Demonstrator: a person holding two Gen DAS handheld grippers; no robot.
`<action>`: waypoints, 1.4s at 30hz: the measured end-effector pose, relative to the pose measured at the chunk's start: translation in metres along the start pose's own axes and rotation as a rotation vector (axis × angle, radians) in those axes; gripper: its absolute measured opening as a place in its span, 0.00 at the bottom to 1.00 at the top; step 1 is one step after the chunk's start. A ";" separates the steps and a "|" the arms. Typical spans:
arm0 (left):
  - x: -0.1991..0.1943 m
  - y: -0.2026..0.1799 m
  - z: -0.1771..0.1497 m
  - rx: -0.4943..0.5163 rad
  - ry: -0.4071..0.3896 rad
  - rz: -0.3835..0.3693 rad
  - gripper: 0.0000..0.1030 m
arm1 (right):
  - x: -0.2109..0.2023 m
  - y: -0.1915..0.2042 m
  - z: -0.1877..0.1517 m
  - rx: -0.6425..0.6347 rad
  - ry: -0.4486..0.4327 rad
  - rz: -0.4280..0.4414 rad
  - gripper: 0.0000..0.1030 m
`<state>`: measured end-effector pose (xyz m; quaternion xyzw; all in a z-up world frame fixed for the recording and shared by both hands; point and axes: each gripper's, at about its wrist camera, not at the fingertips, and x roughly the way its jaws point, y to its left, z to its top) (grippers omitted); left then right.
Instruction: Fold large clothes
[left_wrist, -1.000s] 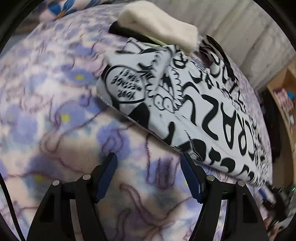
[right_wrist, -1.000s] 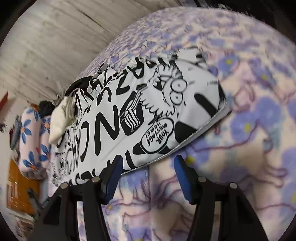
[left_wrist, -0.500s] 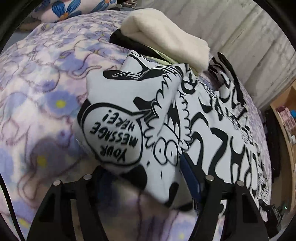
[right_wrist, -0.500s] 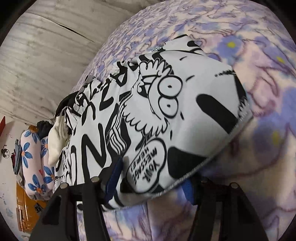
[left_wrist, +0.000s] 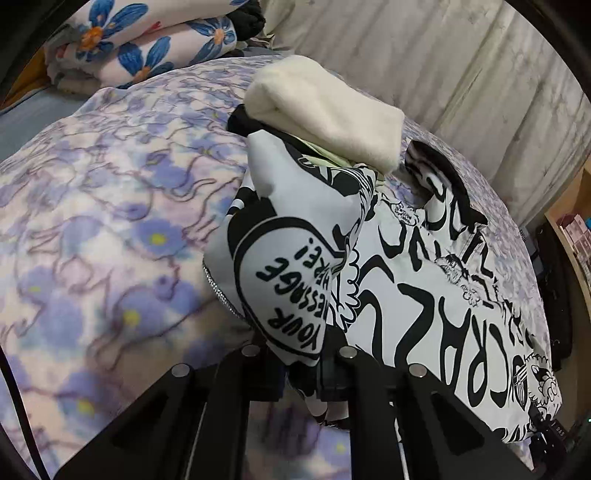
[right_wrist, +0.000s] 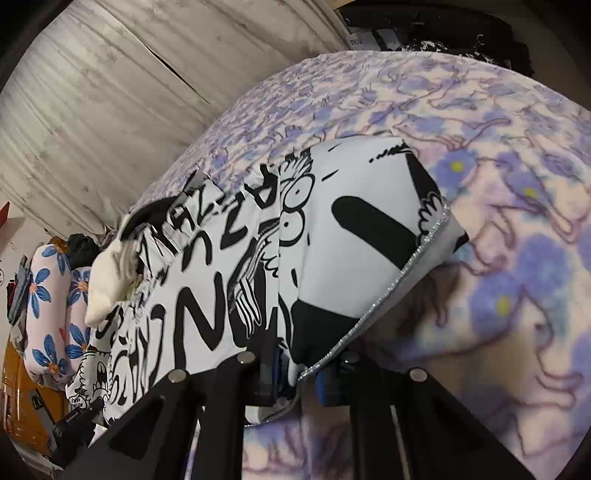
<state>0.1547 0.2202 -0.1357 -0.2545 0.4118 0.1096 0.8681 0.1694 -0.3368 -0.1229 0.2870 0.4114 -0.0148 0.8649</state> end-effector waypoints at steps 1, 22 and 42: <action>-0.008 0.004 -0.002 -0.001 0.007 -0.001 0.08 | -0.006 0.000 0.000 -0.002 0.000 -0.002 0.12; -0.055 0.042 -0.046 0.048 0.123 0.072 0.13 | -0.034 -0.004 -0.035 -0.070 0.119 -0.117 0.20; -0.139 0.005 -0.039 0.245 -0.037 0.129 0.47 | -0.086 0.056 -0.043 -0.318 0.116 -0.112 0.30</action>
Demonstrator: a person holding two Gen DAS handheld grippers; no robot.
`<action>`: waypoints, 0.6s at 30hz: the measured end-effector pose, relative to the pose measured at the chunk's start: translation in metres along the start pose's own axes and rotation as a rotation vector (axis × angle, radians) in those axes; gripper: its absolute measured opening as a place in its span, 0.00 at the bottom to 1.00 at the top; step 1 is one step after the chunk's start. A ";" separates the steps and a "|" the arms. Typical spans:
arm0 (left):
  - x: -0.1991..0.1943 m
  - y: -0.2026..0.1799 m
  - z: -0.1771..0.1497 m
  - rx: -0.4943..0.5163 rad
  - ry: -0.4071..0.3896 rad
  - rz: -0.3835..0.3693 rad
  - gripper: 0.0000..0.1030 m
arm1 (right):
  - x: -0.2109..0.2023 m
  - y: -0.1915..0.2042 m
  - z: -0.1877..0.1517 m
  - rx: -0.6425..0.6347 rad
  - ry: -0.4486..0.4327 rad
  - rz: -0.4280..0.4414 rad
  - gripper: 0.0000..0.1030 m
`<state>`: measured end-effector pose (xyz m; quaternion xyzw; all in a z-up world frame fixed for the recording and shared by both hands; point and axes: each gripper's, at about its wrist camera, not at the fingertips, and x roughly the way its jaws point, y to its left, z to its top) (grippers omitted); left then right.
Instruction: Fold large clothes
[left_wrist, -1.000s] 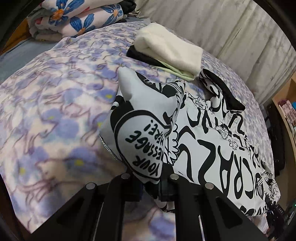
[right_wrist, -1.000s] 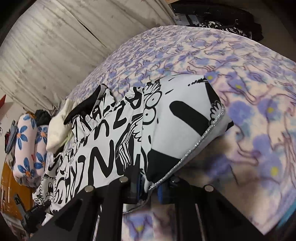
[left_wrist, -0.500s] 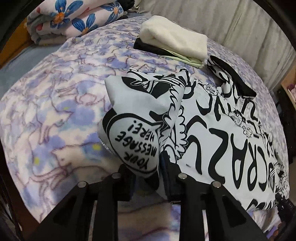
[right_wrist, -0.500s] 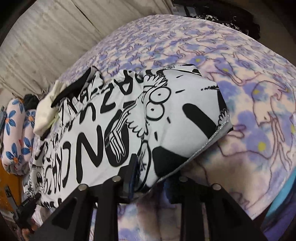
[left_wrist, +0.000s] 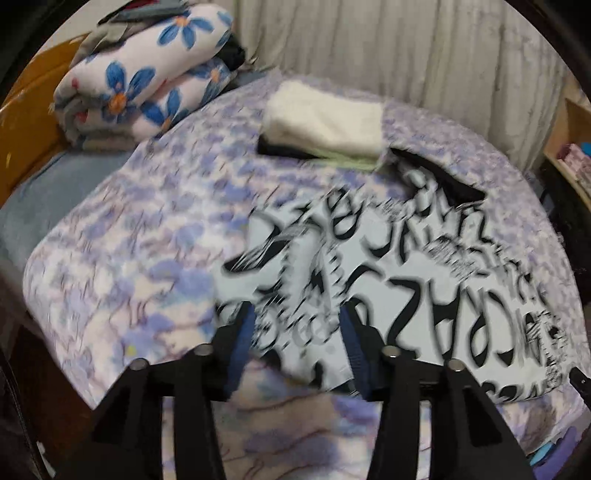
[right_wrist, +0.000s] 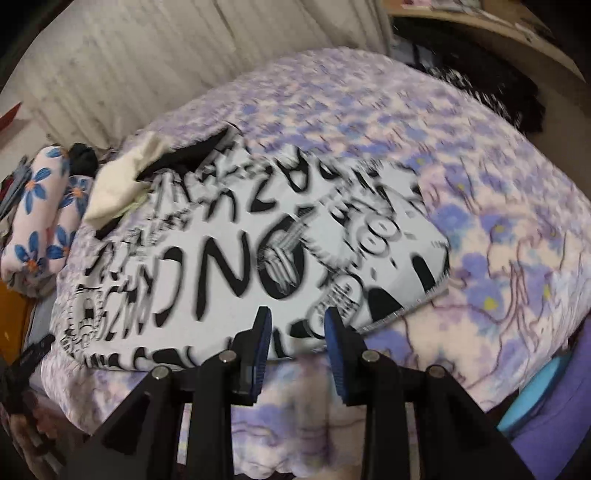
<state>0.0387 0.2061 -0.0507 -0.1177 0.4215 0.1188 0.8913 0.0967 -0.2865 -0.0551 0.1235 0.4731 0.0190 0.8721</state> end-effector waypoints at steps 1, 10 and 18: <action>-0.003 -0.006 0.008 0.018 -0.016 -0.019 0.47 | -0.003 0.005 0.003 -0.019 -0.013 0.010 0.30; 0.011 -0.063 0.076 0.153 -0.085 -0.100 0.65 | 0.021 0.051 0.071 -0.184 -0.039 0.106 0.31; 0.088 -0.113 0.158 0.298 -0.059 -0.139 0.69 | 0.101 0.078 0.171 -0.294 0.013 0.111 0.42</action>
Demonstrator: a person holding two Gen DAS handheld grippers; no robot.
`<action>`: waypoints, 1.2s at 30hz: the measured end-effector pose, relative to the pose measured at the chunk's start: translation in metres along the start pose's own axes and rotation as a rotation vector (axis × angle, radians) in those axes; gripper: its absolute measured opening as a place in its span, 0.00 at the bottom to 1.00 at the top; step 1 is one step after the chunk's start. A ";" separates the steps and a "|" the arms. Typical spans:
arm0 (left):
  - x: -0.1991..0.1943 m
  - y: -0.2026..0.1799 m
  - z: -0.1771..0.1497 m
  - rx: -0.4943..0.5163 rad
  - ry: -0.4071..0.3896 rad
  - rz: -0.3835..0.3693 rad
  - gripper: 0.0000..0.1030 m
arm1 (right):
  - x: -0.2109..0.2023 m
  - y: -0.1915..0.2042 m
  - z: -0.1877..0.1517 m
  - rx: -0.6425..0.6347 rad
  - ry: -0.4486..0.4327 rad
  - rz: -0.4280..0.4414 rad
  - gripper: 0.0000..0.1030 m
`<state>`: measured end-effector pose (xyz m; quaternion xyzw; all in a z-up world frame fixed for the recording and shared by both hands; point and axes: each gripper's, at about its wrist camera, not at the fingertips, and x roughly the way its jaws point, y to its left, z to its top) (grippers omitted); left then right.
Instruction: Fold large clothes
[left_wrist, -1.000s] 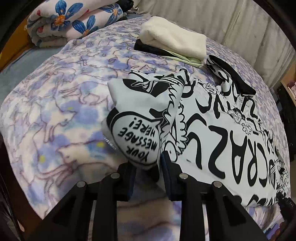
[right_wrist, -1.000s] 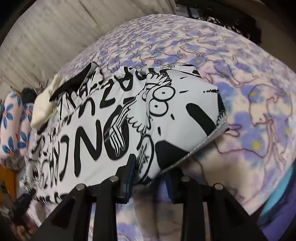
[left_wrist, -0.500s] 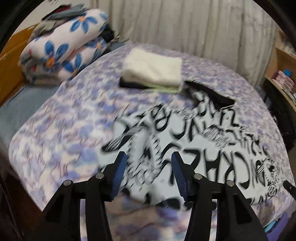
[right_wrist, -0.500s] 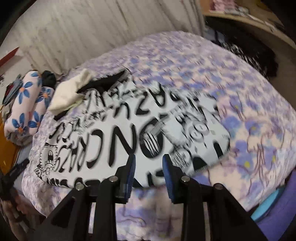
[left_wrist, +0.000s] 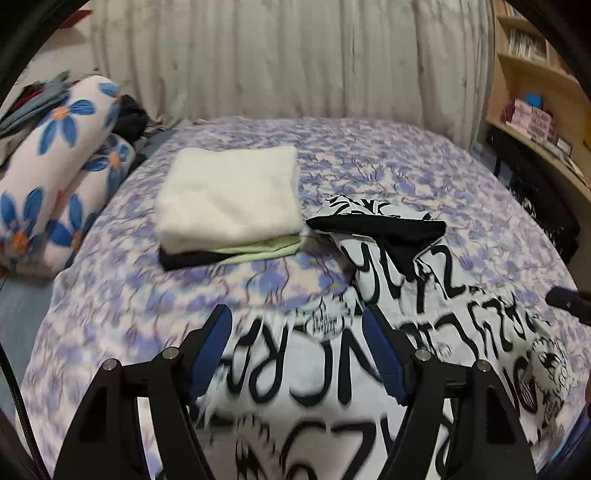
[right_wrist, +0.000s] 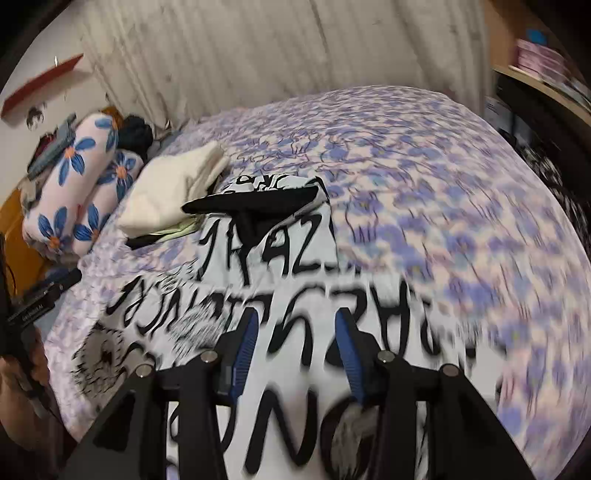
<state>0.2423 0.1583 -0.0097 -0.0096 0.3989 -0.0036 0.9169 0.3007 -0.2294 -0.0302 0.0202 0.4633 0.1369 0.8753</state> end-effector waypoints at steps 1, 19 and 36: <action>0.011 0.000 0.010 0.002 0.009 -0.017 0.69 | 0.010 0.000 0.009 -0.012 0.005 -0.003 0.42; 0.187 -0.039 0.117 0.061 0.100 -0.161 0.69 | 0.212 0.009 0.131 -0.407 0.143 -0.026 0.42; 0.260 -0.059 0.121 0.055 0.243 -0.084 0.69 | 0.179 -0.006 0.073 -0.581 0.100 -0.072 0.00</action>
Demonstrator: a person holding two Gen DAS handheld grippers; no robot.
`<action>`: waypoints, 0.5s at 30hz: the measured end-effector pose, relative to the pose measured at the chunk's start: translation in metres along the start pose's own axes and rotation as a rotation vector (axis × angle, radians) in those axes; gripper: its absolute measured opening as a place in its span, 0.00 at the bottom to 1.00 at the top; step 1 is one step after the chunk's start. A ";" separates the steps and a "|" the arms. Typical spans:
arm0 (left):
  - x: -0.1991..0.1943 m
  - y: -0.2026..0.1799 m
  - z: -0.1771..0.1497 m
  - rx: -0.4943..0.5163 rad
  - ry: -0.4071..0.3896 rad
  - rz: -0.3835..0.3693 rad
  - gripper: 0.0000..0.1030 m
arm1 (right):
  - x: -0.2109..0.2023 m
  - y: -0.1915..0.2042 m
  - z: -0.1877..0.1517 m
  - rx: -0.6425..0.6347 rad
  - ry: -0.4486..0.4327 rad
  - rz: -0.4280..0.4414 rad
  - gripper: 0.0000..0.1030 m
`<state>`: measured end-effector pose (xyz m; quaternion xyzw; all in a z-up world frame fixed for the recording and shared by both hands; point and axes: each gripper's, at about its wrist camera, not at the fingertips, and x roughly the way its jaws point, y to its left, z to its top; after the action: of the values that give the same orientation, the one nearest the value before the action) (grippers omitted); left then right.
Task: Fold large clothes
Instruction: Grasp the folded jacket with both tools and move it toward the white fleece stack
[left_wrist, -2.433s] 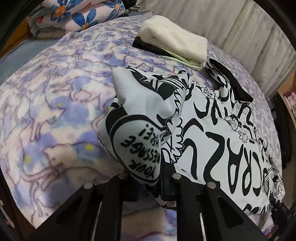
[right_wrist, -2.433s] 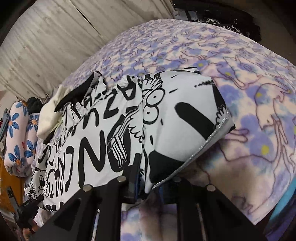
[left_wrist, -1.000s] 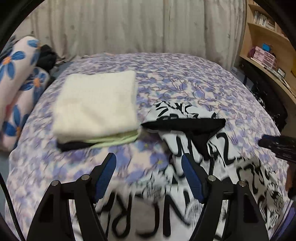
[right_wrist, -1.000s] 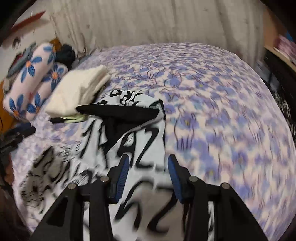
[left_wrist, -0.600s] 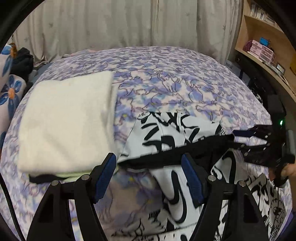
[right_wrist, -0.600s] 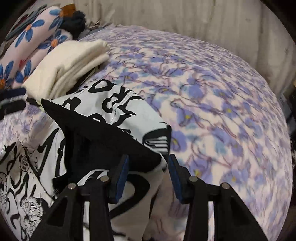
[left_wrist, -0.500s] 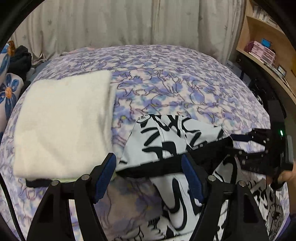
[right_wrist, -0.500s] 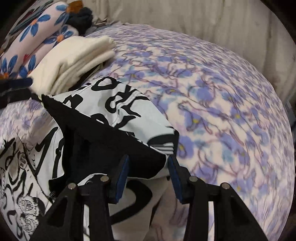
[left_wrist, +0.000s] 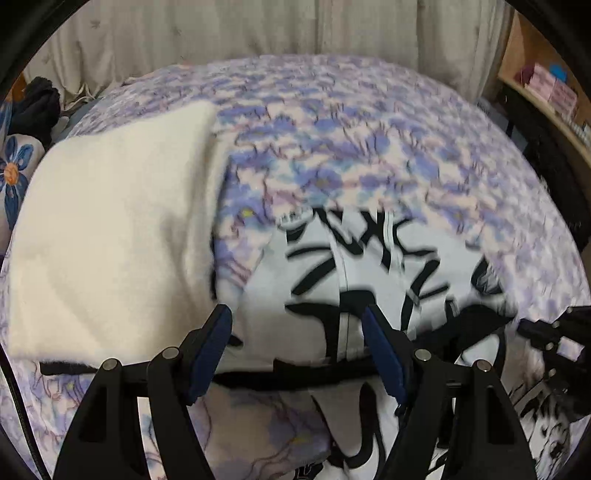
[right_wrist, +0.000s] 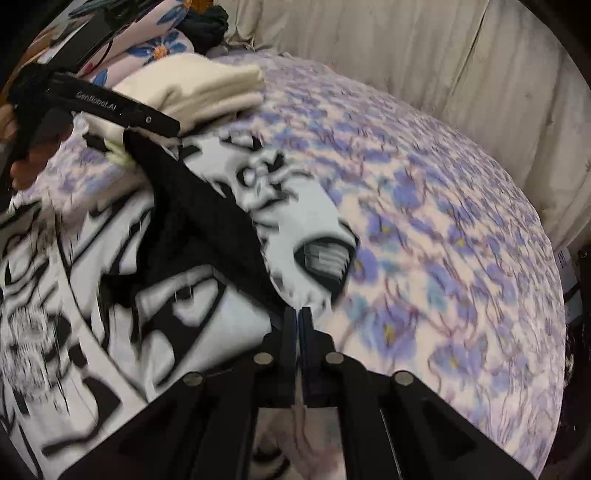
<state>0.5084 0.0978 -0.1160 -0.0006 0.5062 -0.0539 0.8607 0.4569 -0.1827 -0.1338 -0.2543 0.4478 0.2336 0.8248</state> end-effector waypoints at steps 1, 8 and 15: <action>0.005 -0.003 -0.005 0.011 0.021 0.003 0.69 | 0.001 0.000 -0.007 0.004 0.017 -0.008 0.00; 0.023 -0.010 -0.044 0.033 0.099 0.007 0.69 | -0.007 -0.016 -0.015 0.190 -0.005 -0.003 0.00; 0.031 -0.013 -0.055 0.007 0.087 0.016 0.69 | -0.011 -0.015 0.046 0.448 -0.105 0.170 0.12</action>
<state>0.4743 0.0845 -0.1693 0.0091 0.5431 -0.0486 0.8382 0.4887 -0.1671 -0.0995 -0.0141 0.4648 0.2100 0.8600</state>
